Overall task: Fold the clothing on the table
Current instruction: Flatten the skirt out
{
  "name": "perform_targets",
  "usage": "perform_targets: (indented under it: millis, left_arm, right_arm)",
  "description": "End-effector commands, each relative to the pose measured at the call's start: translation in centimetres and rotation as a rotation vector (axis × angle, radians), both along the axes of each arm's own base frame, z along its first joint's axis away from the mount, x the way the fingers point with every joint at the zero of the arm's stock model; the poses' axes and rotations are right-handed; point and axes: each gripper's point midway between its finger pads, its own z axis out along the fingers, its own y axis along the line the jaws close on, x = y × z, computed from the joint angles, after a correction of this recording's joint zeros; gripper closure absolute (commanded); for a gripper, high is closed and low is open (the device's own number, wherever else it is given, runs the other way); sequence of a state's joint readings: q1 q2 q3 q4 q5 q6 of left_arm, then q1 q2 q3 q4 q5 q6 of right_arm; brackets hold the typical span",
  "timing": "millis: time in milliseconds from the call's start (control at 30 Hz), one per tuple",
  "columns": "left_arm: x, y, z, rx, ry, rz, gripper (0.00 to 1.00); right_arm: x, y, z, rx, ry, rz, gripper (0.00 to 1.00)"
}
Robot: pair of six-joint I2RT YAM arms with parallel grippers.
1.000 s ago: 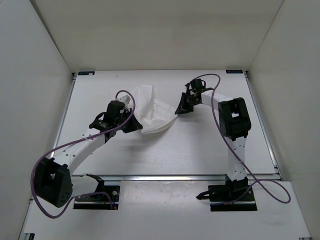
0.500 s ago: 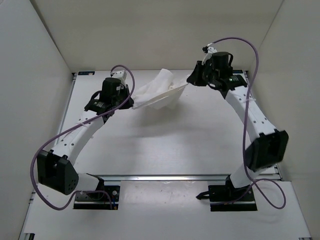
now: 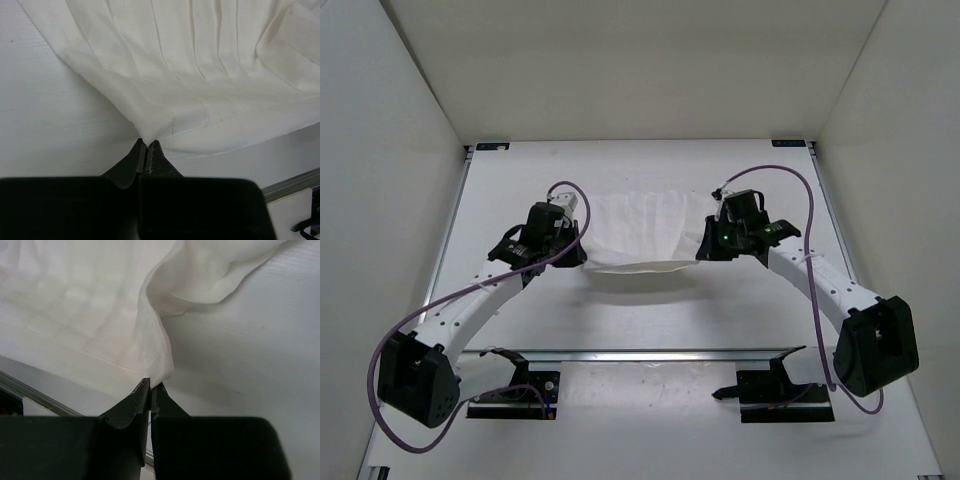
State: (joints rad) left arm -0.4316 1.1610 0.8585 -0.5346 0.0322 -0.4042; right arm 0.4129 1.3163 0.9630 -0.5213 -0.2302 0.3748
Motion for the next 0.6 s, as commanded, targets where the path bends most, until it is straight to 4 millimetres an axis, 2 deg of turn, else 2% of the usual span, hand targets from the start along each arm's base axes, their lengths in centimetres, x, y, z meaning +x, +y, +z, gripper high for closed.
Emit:
perform_targets:
  millis: [0, 33, 67, 100, 133, 167, 200, 233, 267, 300, 333, 367, 433, 467, 500, 533, 567]
  left_arm:
    - [2.0, -0.1, 2.0, -0.035, -0.076, -0.001, 1.00]
    - [2.9, -0.1, 3.1, -0.043, -0.101, 0.003, 1.00]
    - [4.9, -0.8, 4.8, -0.054, -0.150, -0.010, 1.00]
    - [6.5, -0.8, 4.1, -0.020, -0.140, -0.015, 1.00]
    - [9.0, -1.2, 5.3, -0.013, -0.163, -0.012, 1.00]
    - [11.7, -1.8, 9.8, -0.021, -0.267, -0.017, 1.00]
    - [13.6, -2.1, 9.4, 0.007, -0.254, -0.025, 1.00]
    - [16.8, -2.7, 13.0, -0.010, -0.329, -0.010, 1.00]
    - [18.8, -2.9, 18.6, -0.047, -0.442, 0.003, 1.00]
    - [20.4, -3.5, 18.5, -0.042, -0.433, -0.002, 1.00]
    - [22.2, -3.7, 22.7, -0.067, -0.520, 0.017, 1.00]
    - [22.7, -3.4, 26.9, -0.083, -0.606, 0.029, 1.00]
    - [23.0, -2.7, 29.2, -0.121, -0.651, 0.067, 1.00]
    - [22.7, -2.1, 29.7, -0.124, -0.664, 0.074, 1.00]
    - [22.6, -2.1, 28.5, -0.091, -0.651, 0.075, 1.00]
    - [21.7, -2.1, 28.6, -0.075, -0.660, 0.057, 1.00]
    - [20.9, -1.7, 27.0, -0.032, -0.635, 0.069, 1.00]
  right_arm:
    - [3.7, -1.3, 3.0, 0.034, -0.123, -0.069, 1.00]
    - [4.5, -1.4, 3.1, 0.036, -0.130, -0.067, 1.00]
    - [6.8, -1.8, 4.2, 0.018, -0.173, -0.068, 1.00]
    - [9.4, -2.0, 5.4, 0.005, -0.205, -0.061, 1.00]
    - [10.9, -2.3, 6.1, -0.026, -0.235, -0.052, 1.00]
    - [14.4, -2.6, 8.0, -0.035, -0.278, -0.074, 1.00]
    - [17.9, -2.7, 10.6, -0.037, -0.322, -0.074, 1.00]
    - [20.7, -2.7, 17.9, -0.011, -0.482, -0.087, 1.00]
    - [22.9, -3.0, 16.5, -0.032, -0.433, -0.090, 1.00]
    - [25.5, -3.0, 20.8, -0.020, -0.537, -0.108, 1.00]
    - [26.0, -2.8, 22.7, 0.056, -0.560, -0.128, 1.00]
    - [27.0, -3.7, 25.7, 0.090, -0.650, -0.142, 1.00]
    - [26.4, -3.7, 30.1, 0.033, -0.776, -0.139, 1.00]
    - [26.2, -4.6, 30.5, 0.012, -0.783, -0.170, 1.00]
    - [25.4, -5.2, 30.3, 0.013, -0.773, -0.177, 1.00]
    - [24.5, -5.3, 28.8, 0.009, -0.732, -0.159, 1.00]
    - [24.0, -5.7, 28.9, -0.011, -0.741, -0.179, 1.00]
